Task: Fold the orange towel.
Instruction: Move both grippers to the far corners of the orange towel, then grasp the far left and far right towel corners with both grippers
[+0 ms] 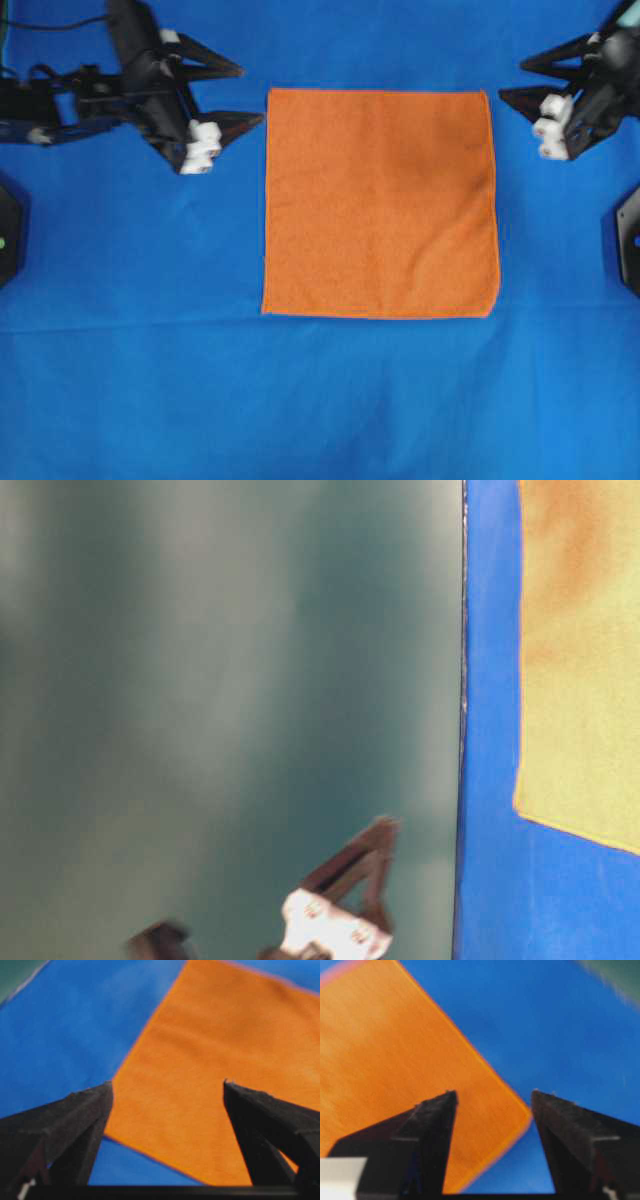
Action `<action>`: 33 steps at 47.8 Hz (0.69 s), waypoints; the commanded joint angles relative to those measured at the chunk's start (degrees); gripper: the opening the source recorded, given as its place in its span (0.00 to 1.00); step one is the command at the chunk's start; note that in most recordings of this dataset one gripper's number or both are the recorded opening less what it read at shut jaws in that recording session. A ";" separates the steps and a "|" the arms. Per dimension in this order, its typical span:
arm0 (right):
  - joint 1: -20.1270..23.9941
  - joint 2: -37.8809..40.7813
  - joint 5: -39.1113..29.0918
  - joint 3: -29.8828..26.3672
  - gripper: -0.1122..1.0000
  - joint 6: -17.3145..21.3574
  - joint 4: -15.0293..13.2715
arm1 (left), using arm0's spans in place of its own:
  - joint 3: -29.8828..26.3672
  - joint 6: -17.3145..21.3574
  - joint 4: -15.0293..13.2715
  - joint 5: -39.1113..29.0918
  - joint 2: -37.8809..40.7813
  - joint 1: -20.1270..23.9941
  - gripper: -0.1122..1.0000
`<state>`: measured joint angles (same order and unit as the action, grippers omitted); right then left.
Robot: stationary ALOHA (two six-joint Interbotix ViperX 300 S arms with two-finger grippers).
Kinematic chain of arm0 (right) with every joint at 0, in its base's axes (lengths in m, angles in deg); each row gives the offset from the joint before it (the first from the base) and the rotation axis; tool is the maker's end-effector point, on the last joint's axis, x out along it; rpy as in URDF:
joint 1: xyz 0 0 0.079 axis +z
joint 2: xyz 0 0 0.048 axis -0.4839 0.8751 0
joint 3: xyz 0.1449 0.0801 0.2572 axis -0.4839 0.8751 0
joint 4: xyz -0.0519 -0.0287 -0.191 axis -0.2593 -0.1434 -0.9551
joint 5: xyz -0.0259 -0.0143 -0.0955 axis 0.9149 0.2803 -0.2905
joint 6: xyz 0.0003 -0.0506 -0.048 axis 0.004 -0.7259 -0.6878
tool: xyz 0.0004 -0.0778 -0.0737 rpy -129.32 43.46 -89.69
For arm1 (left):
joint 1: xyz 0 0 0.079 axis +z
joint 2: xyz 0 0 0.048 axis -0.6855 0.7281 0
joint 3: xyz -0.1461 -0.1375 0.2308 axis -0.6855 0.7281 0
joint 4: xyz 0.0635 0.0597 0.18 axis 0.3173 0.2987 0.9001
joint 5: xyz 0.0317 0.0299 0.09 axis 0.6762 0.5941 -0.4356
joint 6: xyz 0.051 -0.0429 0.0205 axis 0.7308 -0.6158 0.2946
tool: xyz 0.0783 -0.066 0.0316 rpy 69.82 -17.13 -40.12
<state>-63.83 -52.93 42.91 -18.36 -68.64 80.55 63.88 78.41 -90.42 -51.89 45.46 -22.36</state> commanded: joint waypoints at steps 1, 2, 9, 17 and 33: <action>-1.23 4.92 2.99 -1.41 0.64 -0.18 -0.44 | -2.90 0.09 0.00 0.62 4.31 1.23 0.93; -1.41 6.24 3.78 -1.41 0.63 -0.18 -0.44 | -3.34 0.09 0.00 0.70 5.27 1.23 0.93; -2.02 14.77 8.96 -2.29 0.62 -0.26 -0.62 | -6.33 0.09 0.00 1.67 11.69 1.41 0.93; -2.02 22.24 11.87 -4.39 0.62 -0.44 -0.62 | -8.53 0.09 -0.09 4.04 18.02 1.76 0.93; -4.04 29.09 14.24 -5.54 0.59 -0.62 -0.62 | -10.20 0.09 0.00 5.19 22.41 4.22 0.84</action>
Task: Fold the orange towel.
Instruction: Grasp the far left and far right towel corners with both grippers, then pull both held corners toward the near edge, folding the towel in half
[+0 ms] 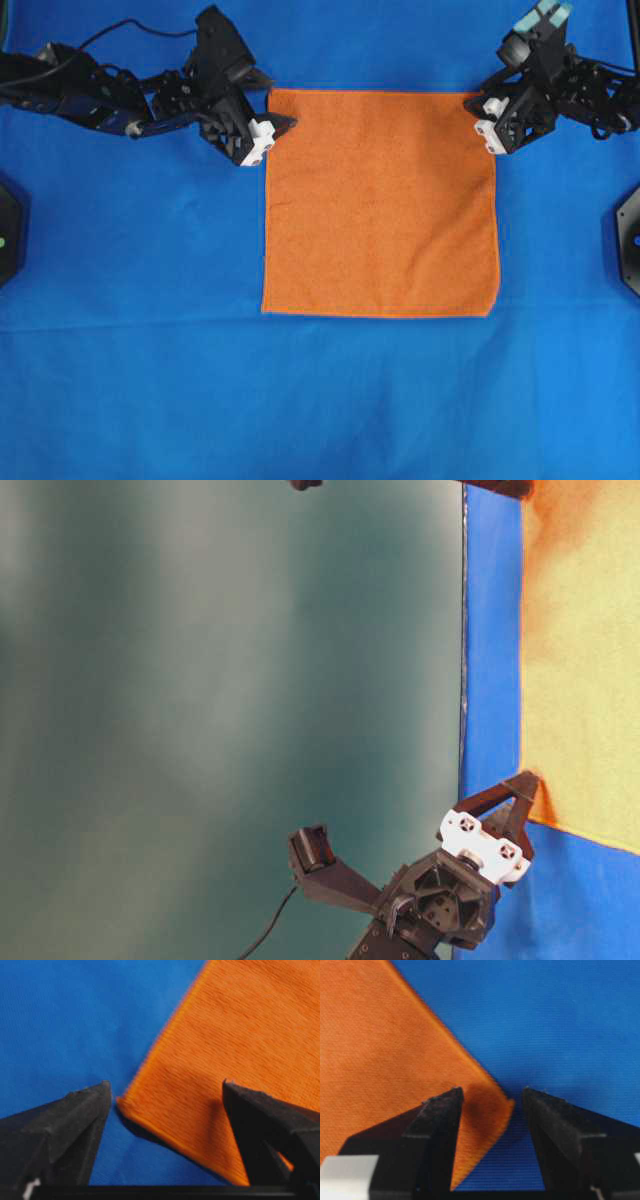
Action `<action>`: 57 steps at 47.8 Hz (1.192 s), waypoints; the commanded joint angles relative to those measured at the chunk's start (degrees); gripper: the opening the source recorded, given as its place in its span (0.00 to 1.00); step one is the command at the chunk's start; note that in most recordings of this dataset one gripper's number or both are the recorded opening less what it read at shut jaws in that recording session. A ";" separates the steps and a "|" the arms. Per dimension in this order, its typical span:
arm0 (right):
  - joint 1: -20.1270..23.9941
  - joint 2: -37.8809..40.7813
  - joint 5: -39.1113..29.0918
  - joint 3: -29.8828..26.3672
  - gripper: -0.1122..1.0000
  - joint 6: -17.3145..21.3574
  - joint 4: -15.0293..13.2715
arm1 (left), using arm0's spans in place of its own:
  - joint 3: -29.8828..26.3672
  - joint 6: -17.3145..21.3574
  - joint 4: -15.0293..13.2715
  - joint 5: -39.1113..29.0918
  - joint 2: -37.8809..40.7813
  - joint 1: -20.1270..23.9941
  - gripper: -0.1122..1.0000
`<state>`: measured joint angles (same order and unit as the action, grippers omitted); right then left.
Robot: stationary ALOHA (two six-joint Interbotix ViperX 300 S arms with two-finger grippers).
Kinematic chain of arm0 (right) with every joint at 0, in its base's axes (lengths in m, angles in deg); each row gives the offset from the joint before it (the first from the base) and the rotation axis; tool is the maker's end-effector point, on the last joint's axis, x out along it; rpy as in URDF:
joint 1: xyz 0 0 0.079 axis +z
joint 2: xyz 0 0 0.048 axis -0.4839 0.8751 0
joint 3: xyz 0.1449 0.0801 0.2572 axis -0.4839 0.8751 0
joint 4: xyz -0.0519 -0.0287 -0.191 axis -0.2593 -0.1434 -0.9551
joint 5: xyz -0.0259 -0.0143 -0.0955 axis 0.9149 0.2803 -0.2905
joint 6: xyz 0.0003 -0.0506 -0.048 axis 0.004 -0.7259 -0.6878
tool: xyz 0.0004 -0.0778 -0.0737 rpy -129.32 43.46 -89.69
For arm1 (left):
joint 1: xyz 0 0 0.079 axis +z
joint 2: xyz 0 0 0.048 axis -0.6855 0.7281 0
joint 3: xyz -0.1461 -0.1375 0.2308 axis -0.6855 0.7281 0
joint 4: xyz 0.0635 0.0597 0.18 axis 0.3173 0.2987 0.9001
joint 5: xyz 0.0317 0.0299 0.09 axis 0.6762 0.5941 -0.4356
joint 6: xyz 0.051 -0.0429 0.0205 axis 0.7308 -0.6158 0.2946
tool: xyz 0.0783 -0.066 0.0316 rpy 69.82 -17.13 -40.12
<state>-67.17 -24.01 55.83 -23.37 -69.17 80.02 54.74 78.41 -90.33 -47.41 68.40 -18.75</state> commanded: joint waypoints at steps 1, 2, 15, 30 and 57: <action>-0.70 0.35 1.41 -0.44 0.58 -0.18 -0.09 | -1.14 0.09 -0.09 0.70 -0.44 0.70 0.82; -0.79 0.53 1.58 -0.44 0.56 -0.18 -0.09 | -1.14 0.09 0.00 0.70 -0.26 0.70 0.79; -0.70 0.88 1.76 -0.35 0.12 -0.26 -0.53 | -1.32 0.44 0.18 -0.53 0.70 -0.26 0.26; -0.70 0.53 1.85 -0.35 0.12 -0.26 -0.62 | -1.32 0.53 0.18 -2.29 0.18 -0.53 0.12; 0.35 -7.65 -0.62 0.79 0.12 0.09 -0.53 | -1.41 1.41 0.26 -6.06 -6.50 -1.58 0.12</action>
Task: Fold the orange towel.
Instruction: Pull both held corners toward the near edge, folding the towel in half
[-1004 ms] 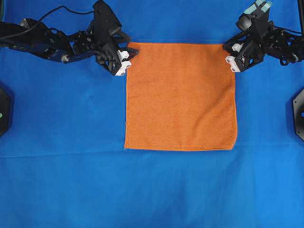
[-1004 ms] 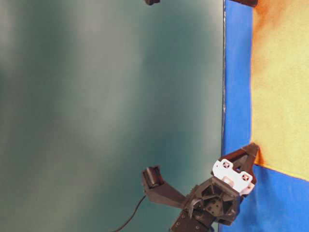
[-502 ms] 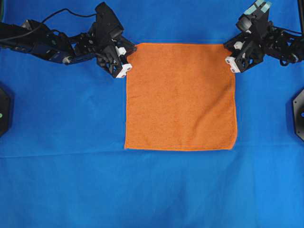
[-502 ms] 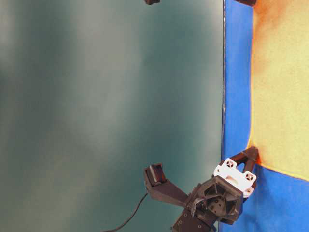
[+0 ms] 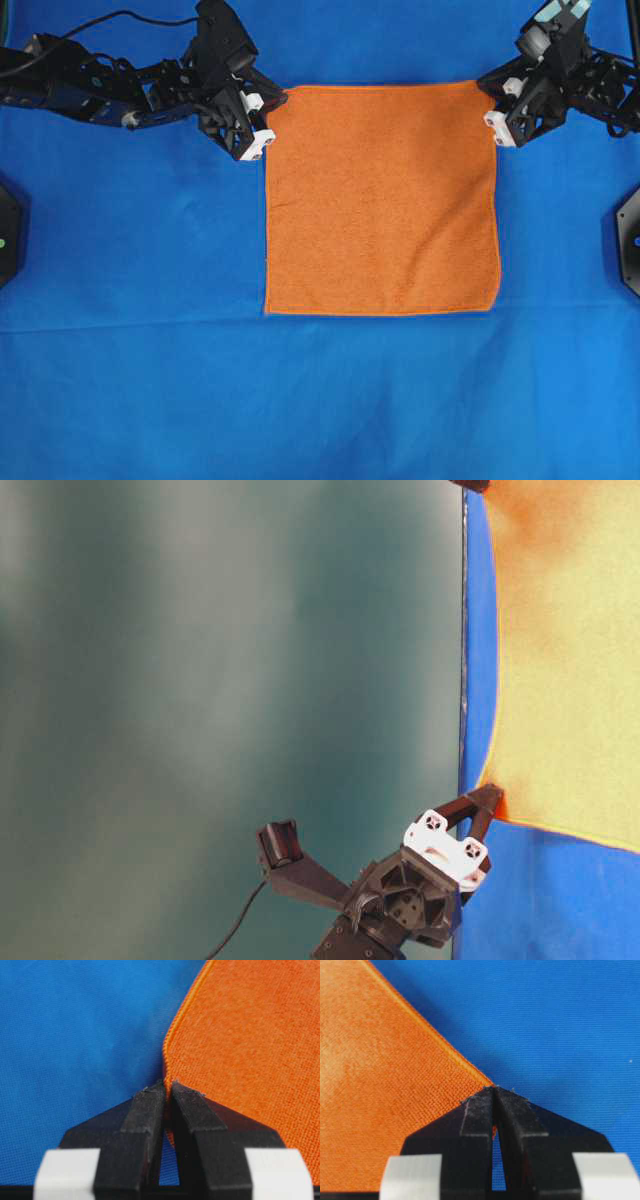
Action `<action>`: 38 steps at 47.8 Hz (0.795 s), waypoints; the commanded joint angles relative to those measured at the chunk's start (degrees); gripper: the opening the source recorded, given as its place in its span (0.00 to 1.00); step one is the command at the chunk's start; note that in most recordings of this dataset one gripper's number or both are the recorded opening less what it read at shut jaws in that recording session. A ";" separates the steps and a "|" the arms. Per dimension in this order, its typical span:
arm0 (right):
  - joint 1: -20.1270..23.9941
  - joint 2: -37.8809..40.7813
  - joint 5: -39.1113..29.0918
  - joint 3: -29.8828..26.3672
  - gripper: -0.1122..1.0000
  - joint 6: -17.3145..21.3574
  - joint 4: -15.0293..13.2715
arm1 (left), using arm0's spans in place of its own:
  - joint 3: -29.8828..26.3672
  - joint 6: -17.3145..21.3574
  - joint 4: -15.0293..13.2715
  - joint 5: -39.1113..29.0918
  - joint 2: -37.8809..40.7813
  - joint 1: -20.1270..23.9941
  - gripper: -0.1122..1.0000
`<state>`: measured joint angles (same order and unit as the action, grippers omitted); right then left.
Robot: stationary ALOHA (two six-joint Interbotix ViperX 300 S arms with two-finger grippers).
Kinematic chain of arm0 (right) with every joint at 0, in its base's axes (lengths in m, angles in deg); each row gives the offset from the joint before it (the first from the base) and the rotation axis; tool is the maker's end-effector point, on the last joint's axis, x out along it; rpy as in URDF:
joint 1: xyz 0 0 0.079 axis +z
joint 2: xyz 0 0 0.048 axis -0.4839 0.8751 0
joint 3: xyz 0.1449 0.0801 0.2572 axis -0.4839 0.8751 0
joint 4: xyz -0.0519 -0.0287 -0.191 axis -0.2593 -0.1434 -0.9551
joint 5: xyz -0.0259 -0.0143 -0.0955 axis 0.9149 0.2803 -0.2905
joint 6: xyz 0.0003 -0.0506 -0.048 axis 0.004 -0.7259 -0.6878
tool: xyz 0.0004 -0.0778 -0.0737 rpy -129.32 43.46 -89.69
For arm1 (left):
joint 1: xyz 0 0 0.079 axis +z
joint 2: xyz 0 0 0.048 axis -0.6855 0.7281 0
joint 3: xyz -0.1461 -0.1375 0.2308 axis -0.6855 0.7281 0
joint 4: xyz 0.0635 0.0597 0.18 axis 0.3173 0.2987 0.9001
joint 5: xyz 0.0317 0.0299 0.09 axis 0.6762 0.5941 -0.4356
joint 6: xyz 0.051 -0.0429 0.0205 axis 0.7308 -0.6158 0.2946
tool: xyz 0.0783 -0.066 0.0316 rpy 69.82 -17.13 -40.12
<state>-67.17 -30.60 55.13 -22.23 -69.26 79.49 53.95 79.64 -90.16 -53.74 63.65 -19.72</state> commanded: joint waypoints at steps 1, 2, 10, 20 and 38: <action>0.35 -1.05 0.09 -0.35 0.12 0.26 0.00 | -0.62 0.18 0.18 0.26 -1.85 -0.70 0.12; 0.53 -1.23 0.00 -0.18 0.12 0.35 0.00 | -0.53 0.18 0.09 0.26 -1.85 -0.79 0.12; 1.85 -3.96 -1.67 0.88 0.12 0.70 0.35 | 0.53 0.26 0.18 0.26 -3.52 -2.29 0.12; 8.61 -11.87 -7.65 3.25 0.12 0.97 2.11 | 2.99 1.41 0.26 0.26 -7.21 -7.29 0.12; 24.70 -20.83 -16.35 6.86 0.12 8.09 3.34 | 6.06 2.11 0.26 -0.88 -10.37 -18.54 0.12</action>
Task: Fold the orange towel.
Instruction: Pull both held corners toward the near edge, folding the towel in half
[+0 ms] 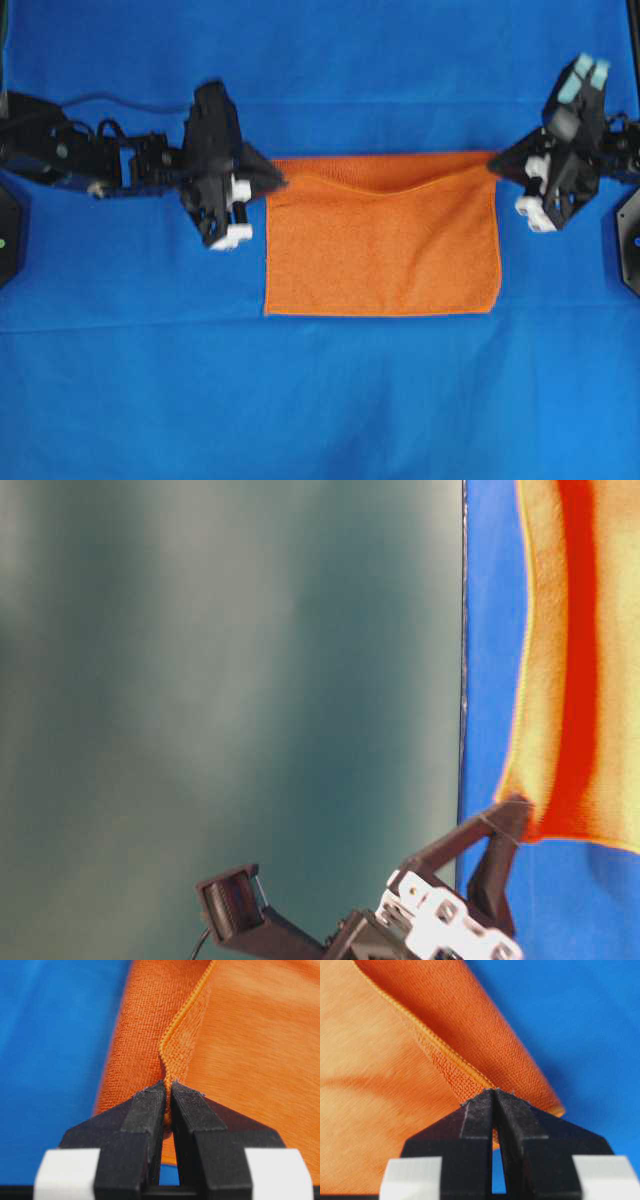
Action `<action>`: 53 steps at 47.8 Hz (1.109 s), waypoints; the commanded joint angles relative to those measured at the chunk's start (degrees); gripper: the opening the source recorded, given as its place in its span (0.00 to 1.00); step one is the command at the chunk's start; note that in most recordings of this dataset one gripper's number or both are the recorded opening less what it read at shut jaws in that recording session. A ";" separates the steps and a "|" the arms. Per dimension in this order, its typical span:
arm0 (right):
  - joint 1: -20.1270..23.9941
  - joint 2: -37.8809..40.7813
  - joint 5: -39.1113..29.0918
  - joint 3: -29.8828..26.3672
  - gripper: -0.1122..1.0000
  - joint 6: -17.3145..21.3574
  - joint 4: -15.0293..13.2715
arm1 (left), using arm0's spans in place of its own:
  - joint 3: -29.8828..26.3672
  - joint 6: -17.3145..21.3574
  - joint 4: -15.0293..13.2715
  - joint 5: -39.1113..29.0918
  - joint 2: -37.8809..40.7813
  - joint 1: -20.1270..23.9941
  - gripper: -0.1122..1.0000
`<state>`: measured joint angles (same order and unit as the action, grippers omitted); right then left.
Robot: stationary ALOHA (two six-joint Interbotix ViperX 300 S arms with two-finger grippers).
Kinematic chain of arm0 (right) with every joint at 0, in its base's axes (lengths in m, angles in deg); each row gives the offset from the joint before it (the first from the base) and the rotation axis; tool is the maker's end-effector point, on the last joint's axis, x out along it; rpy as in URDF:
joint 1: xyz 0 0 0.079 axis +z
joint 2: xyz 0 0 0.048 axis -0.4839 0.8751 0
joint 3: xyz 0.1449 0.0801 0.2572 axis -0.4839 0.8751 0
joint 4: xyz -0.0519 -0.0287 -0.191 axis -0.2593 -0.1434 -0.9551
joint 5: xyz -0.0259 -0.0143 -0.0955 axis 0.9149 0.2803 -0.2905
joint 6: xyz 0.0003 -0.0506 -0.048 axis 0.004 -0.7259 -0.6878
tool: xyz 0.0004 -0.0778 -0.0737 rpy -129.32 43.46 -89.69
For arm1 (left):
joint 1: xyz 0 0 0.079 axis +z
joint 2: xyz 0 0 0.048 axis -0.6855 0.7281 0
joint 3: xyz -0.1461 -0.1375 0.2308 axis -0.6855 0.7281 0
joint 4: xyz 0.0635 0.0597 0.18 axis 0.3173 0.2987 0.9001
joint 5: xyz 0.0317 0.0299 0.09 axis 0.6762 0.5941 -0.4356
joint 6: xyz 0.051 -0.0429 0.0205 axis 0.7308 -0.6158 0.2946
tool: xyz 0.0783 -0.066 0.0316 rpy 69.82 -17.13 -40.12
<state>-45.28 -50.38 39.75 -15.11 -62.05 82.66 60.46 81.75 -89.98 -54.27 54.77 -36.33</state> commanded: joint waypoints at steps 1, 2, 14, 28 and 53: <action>3.69 -1.23 -1.32 -0.18 0.12 1.41 0.18 | -0.53 0.09 0.09 -0.62 -1.49 -2.55 0.12; 4.57 -1.32 -1.76 -0.18 0.12 1.93 0.18 | -0.44 0.00 0.09 -0.97 -1.58 -3.16 0.12; 13.80 -1.23 -3.69 0.00 0.12 8.35 0.18 | -0.97 -1.23 0.09 -5.71 -1.49 -12.83 0.12; 21.71 -1.05 -5.10 0.09 0.12 13.27 0.18 | -2.29 -1.14 0.09 -8.79 -1.05 -17.23 0.12; 21.97 4.13 -5.27 -1.85 0.12 14.59 0.18 | -3.25 -1.05 0.09 -9.67 0.00 -15.56 0.12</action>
<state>-23.49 -46.95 34.30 -15.64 -47.64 82.75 58.00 80.78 -89.98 -64.11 55.30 -51.98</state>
